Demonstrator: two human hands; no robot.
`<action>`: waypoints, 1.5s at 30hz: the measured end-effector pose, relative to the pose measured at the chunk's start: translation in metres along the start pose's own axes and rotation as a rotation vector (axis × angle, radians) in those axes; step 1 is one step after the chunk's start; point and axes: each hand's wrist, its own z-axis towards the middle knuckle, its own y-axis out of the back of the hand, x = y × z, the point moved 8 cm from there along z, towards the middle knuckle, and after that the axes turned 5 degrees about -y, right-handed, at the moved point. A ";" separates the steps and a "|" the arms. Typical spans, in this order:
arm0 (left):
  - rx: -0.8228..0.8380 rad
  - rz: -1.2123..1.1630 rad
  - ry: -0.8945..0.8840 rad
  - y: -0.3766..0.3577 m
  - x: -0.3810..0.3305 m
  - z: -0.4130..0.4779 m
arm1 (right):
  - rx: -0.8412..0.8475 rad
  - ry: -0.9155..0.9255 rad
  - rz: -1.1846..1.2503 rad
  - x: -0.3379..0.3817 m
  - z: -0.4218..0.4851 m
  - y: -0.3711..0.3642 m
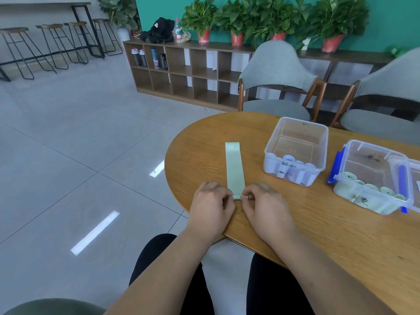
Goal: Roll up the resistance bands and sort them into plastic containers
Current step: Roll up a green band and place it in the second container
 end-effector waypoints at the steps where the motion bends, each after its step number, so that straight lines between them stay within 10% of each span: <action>1: 0.003 0.003 -0.002 0.000 0.000 0.001 | 0.011 -0.006 0.003 -0.001 0.001 0.000; 45: -0.045 -0.017 0.063 -0.002 0.014 0.008 | -0.064 0.029 -0.009 -0.008 0.014 -0.008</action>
